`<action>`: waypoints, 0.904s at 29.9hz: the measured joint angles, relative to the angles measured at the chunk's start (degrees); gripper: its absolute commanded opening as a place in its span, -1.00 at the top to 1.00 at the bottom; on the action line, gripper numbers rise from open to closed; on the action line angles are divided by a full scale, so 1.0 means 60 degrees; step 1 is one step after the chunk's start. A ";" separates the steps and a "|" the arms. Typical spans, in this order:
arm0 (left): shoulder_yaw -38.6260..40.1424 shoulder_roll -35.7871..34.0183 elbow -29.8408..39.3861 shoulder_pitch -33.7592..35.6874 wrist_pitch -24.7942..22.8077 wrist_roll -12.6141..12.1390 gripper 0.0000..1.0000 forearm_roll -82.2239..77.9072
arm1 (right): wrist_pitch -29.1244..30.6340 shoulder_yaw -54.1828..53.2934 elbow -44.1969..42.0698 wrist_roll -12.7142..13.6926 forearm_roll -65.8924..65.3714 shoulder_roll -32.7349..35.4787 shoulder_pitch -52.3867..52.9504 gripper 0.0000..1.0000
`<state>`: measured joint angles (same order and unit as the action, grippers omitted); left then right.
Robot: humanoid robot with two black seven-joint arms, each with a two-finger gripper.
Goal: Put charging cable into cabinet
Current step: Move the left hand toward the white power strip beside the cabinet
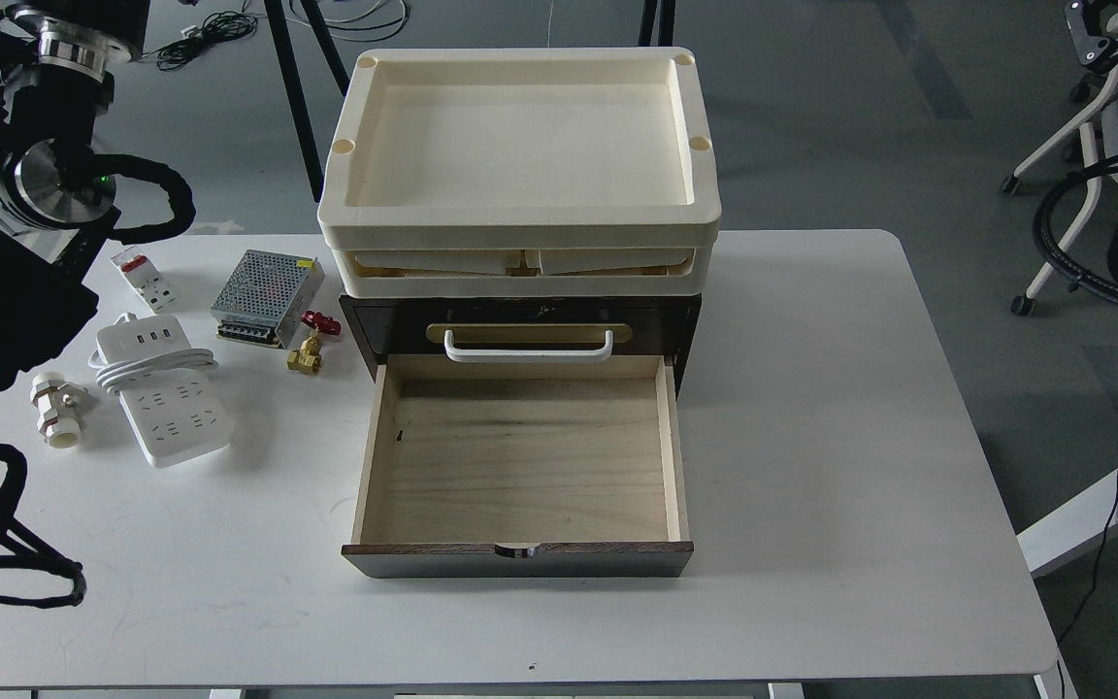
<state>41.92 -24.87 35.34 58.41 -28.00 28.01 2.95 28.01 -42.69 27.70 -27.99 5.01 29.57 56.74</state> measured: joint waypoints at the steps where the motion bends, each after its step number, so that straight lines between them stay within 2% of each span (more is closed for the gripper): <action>1: 0.0006 0.0000 -0.0001 -0.0053 0.0000 0.0000 -1.00 0.0001 | 0.0000 -0.0002 0.0001 -0.0001 0.0000 -0.0003 -0.0004 -0.99; 8: 0.0160 0.0010 -0.0115 -0.0148 0.0000 0.0000 -1.00 0.0105 | 0.0000 0.0009 -0.0027 -0.0002 0.0000 -0.0006 -0.0045 -0.99; 14: 0.0370 0.0415 -0.1641 -0.0294 0.0000 0.0001 -1.00 0.0699 | 0.0000 0.0042 0.0037 -0.0002 -0.0002 -0.0055 0.0040 -0.99; 20: 0.0677 0.0805 -0.1716 -0.0605 0.0000 0.0000 -1.00 0.1350 | 0.0000 0.0056 0.0024 -0.0002 -0.0001 -0.0004 0.0171 -0.99; 25: 0.0468 0.0220 -0.1521 -0.0094 0.0000 0.0000 -0.99 0.1195 | 0.0000 0.0056 0.0022 -0.0002 -0.0001 0.0032 0.0184 -0.99; 27: 0.0282 -0.0413 -0.1149 0.0086 0.0000 -0.0004 -0.99 0.0695 | 0.0000 0.0056 0.0015 -0.0002 -0.0001 0.0036 0.0183 -0.99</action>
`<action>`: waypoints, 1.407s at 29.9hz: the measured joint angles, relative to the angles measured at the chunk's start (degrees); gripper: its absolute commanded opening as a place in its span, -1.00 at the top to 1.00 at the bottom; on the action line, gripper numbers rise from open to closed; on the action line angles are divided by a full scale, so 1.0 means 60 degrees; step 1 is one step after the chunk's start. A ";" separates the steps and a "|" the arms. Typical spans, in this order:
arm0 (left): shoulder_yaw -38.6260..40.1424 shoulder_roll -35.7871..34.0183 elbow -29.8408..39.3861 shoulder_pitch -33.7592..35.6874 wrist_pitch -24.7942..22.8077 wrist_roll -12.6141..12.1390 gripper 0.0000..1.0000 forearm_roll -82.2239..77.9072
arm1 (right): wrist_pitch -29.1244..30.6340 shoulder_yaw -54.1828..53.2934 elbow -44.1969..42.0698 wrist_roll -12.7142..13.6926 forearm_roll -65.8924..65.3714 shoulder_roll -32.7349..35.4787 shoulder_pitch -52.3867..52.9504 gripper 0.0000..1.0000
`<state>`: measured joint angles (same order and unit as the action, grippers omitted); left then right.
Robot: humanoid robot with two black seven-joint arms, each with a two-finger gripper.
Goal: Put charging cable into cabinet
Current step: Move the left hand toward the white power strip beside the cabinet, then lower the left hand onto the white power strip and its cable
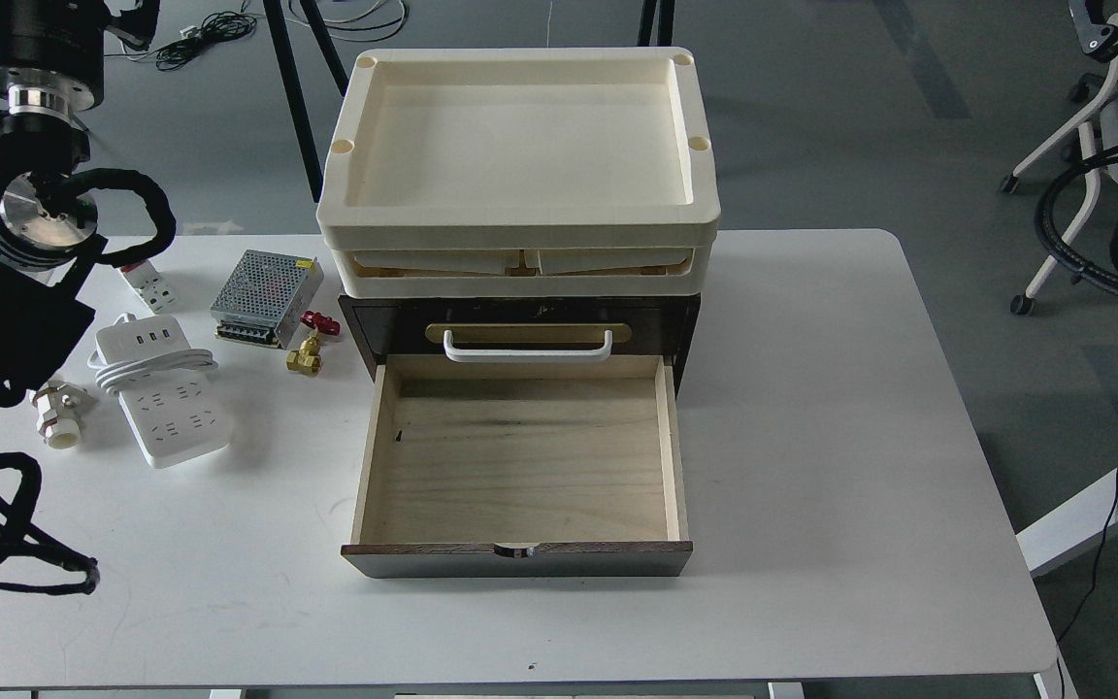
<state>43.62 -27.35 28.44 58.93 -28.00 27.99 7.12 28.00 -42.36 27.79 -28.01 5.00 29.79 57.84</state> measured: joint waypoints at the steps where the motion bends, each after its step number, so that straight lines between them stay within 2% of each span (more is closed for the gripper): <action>1: -0.0066 -0.0432 0.0353 0.0091 0.0000 0.0000 -0.99 -0.0351 | 0.0000 0.0000 -0.0003 0.0000 0.0001 0.0002 -0.0009 -0.99; 9: -0.0544 -0.3201 0.3331 0.0955 -0.0001 0.0000 -0.96 -0.3049 | 0.0000 -0.0011 -0.0018 0.0000 0.0000 -0.0041 -0.0046 -0.99; 17: -0.3797 -0.6121 0.6689 0.2006 -0.0001 0.0001 -0.97 -0.7244 | 0.0000 -0.0009 -0.0051 0.0000 0.0001 0.0001 -0.0097 -0.99; 20: -0.4587 -0.6863 0.7300 0.2110 0.0178 0.0001 -1.00 -0.8230 | 0.0000 -0.0013 -0.0055 0.0000 0.0001 0.0002 -0.0131 -0.99; 27: -0.5346 -0.8652 0.8802 0.2062 0.0460 0.0001 -1.00 -1.0654 | -0.0001 -0.0015 -0.0073 0.0001 0.0001 -0.0064 -0.0191 -0.99; 33: -0.6679 -0.9310 0.9122 0.1924 0.1503 0.0002 -1.00 -1.2937 | -0.0001 -0.0015 -0.0072 0.0001 0.0001 -0.0093 -0.0218 -0.99; 36: -0.7487 -0.9287 0.9008 0.1534 0.2420 0.0002 -1.00 -1.4161 | -0.0001 -0.0015 -0.0068 0.0001 0.0001 -0.0101 -0.0291 -0.99; 39: -0.7922 -0.8902 0.8450 0.0985 0.3411 0.0003 -1.00 -1.4849 | -0.0001 -0.0015 -0.0065 0.0001 0.0002 -0.0099 -0.0353 -0.99; 42: -0.8100 -0.7948 0.7562 0.0435 0.3862 0.0003 -0.99 -1.5544 | -0.0001 -0.0015 -0.0059 0.0001 0.0001 -0.0084 -0.0454 -0.99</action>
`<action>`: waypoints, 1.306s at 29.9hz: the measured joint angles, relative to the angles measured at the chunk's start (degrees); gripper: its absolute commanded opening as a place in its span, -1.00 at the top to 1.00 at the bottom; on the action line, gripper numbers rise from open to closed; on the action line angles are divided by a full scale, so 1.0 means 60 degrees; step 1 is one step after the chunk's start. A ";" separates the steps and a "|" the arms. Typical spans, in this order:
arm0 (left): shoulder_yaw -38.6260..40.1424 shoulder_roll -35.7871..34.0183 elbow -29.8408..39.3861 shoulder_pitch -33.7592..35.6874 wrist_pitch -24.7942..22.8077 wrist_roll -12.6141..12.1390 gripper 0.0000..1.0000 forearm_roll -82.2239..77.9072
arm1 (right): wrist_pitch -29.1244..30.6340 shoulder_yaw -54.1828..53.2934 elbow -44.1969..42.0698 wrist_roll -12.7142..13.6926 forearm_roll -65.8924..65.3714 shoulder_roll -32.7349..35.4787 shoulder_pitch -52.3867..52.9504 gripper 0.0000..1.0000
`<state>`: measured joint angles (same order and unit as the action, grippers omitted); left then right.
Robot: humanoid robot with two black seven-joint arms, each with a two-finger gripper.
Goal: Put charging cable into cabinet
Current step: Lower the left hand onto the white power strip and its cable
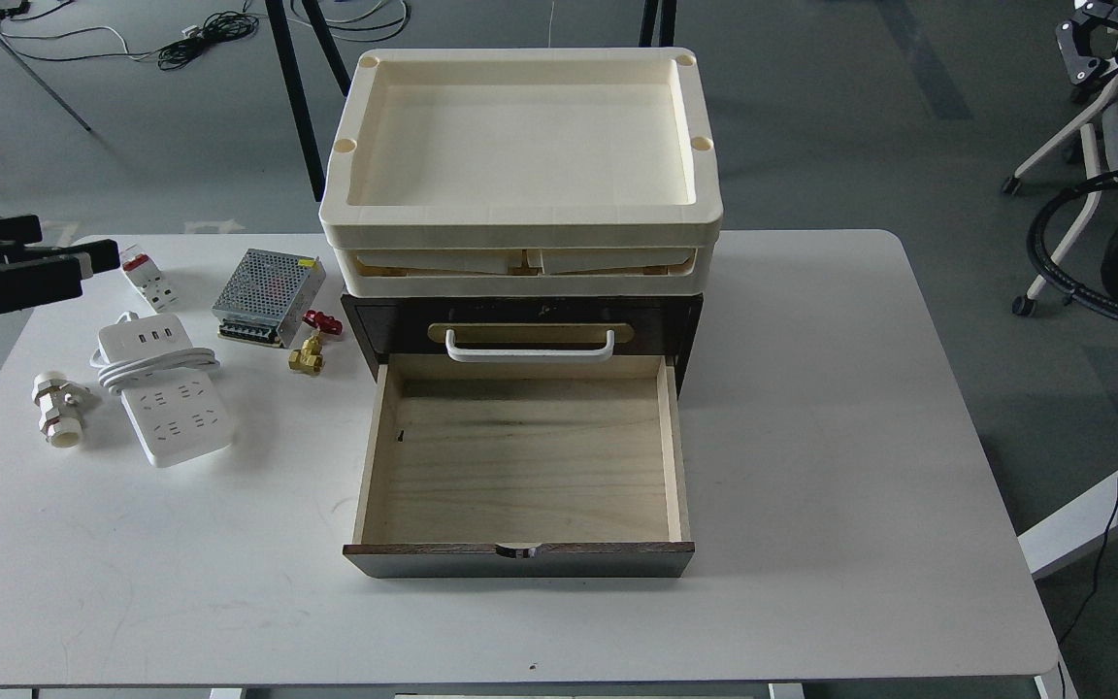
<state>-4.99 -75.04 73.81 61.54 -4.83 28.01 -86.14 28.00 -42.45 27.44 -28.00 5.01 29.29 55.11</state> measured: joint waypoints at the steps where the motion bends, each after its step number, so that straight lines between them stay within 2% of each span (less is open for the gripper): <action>1: -0.0025 0.0277 -0.0310 -0.0125 0.0092 0.0000 -0.99 -0.0285 | 0.0000 0.0000 0.0000 0.0000 0.0000 0.0023 -0.0023 -0.99; 7: -0.0349 0.2162 -0.2597 -0.0769 0.0816 -0.0001 -0.98 -0.1543 | 0.0000 0.0000 -0.0005 0.0000 0.0000 0.0064 -0.0119 -0.99; 12: -0.1418 0.4030 -0.5035 -0.0825 0.1521 0.0001 -0.98 -0.1988 | 0.0000 0.0000 -0.0009 0.0000 0.0000 0.0063 -0.0155 -0.99; 15: -0.1650 0.4727 -0.5859 -0.0825 0.1756 -0.0001 -0.97 -0.2032 | 0.0000 0.0000 -0.0014 0.0000 0.0000 0.0059 -0.0226 -0.99; 24: -0.2286 0.6293 -0.7825 -0.1040 0.1931 -0.0001 -0.89 -0.2054 | 0.0000 0.0000 -0.0003 0.0000 0.0000 0.0112 -0.0277 -0.99; 30: -0.2429 0.6706 -0.8988 -0.1464 0.2162 -0.0002 -0.75 -0.2053 | 0.0000 0.0000 -0.0003 0.0000 0.0000 0.0129 -0.0279 -0.99; 33: -0.2476 0.7145 -0.9834 -0.1717 0.2342 -0.0001 -0.65 -0.2053 | 0.0000 0.0000 -0.0003 0.0000 0.0000 0.0129 -0.0287 -0.99; 39: -0.2577 0.8135 -1.1901 -0.2343 0.2984 -0.0001 -0.65 -0.1980 | 0.0000 0.0000 -0.0003 0.0000 0.0000 0.0129 -0.0295 -0.99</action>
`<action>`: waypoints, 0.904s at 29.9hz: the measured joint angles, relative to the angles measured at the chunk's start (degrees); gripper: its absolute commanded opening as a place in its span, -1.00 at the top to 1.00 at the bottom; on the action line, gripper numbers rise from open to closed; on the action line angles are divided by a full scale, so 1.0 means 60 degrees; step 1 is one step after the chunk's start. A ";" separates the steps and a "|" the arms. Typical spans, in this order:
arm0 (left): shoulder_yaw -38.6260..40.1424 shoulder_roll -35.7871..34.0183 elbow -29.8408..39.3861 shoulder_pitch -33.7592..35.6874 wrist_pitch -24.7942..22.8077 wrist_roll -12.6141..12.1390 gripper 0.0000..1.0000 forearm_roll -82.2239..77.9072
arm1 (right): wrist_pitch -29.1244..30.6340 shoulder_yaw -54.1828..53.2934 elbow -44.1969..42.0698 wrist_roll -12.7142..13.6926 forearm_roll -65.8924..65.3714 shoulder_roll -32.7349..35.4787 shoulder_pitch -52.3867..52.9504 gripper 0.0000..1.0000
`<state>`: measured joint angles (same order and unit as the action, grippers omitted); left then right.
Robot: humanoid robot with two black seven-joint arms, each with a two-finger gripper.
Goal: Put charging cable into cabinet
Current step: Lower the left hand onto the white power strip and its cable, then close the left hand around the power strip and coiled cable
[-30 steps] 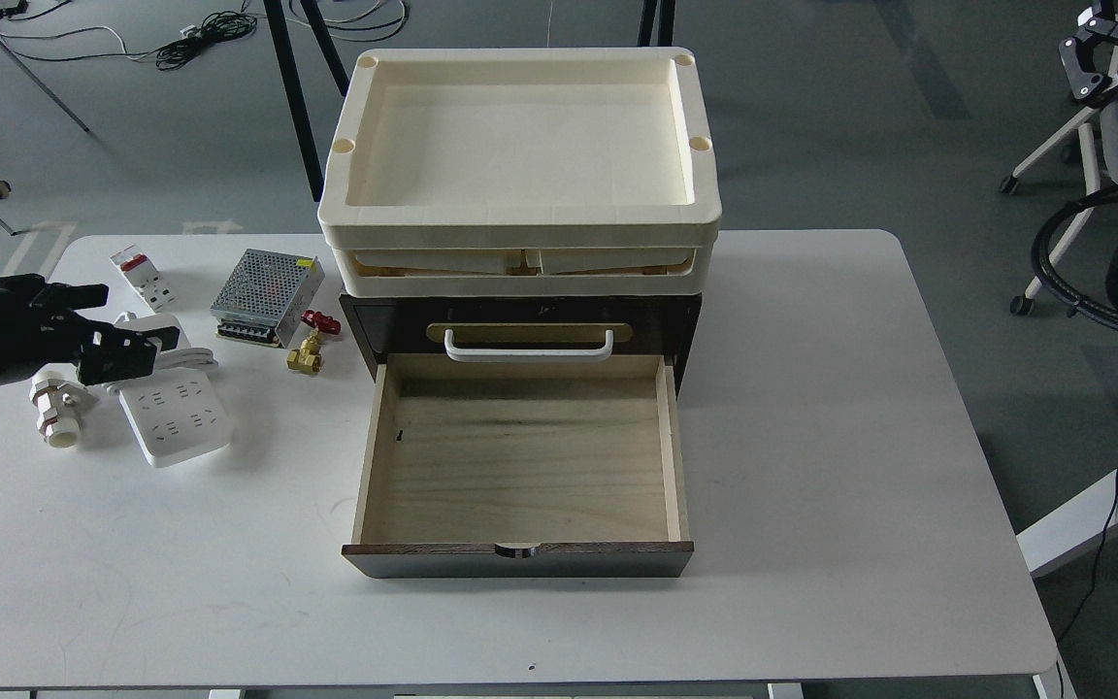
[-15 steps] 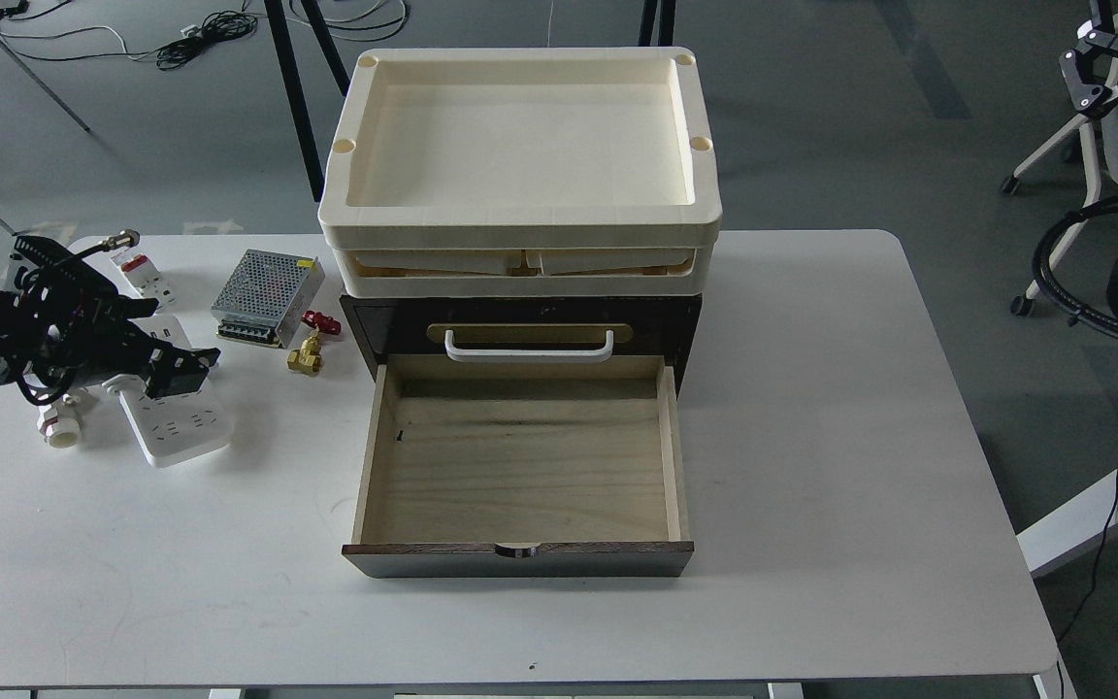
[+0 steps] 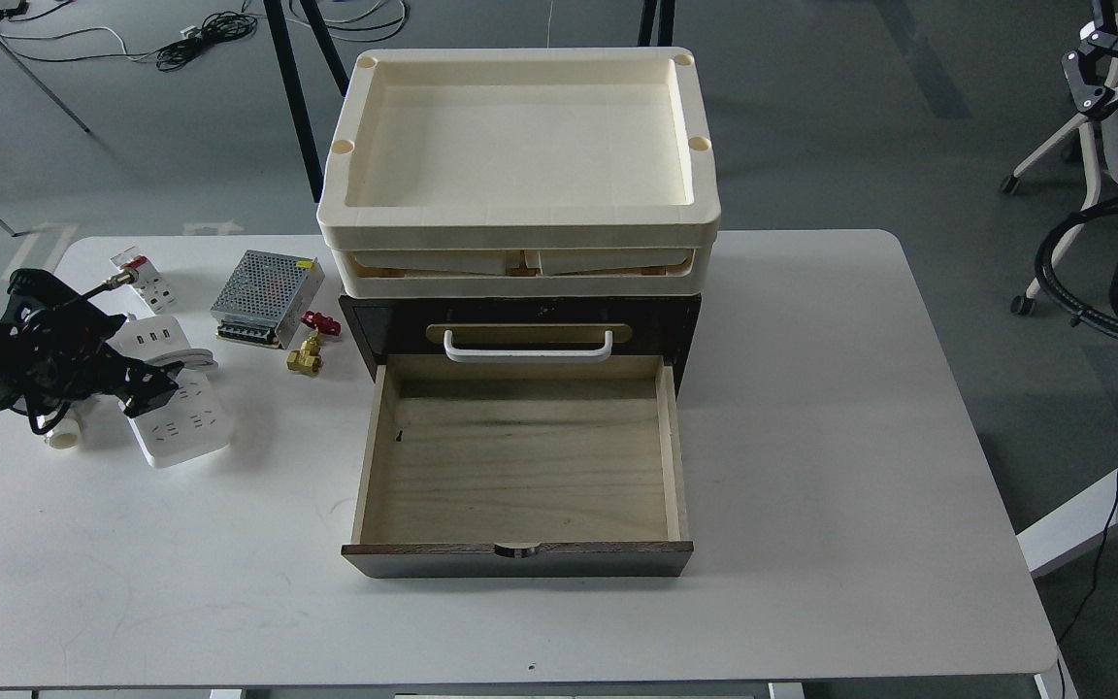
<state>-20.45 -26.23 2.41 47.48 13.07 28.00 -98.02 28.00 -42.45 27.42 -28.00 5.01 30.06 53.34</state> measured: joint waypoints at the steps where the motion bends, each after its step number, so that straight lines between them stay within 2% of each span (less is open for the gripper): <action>1: 0.0001 0.0191 -0.0330 -0.0072 0.0043 0.0000 -0.64 0.0028 | 0.0000 0.0000 0.0000 0.0000 0.0000 0.0000 0.0000 -0.99; 5: 0.0020 0.0795 -0.1436 -0.0218 0.0108 0.0000 -0.58 0.0093 | 0.0000 0.0000 -0.0009 0.0000 0.0000 0.0000 0.0000 -0.99; 12: 0.0063 0.1459 -0.2459 -0.0454 0.0232 0.0000 -0.44 0.0492 | 0.0000 0.0000 -0.0016 0.0000 0.0000 0.0000 -0.0066 -0.99; 19: 0.0064 0.1572 -0.2569 -0.0569 0.0367 0.0000 -0.41 0.0835 | 0.0000 0.0000 -0.0110 0.0000 0.0000 0.0000 -0.0086 -0.99; 27: 0.0077 0.1574 -0.2517 -0.0534 0.0370 0.0000 -0.26 0.0848 | 0.0000 0.0000 -0.0247 0.0000 0.0000 -0.0015 -0.0087 -0.99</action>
<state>-19.99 -16.79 -12.69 44.28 15.30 28.00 -92.93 28.00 -42.45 25.94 -28.00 5.01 29.97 52.82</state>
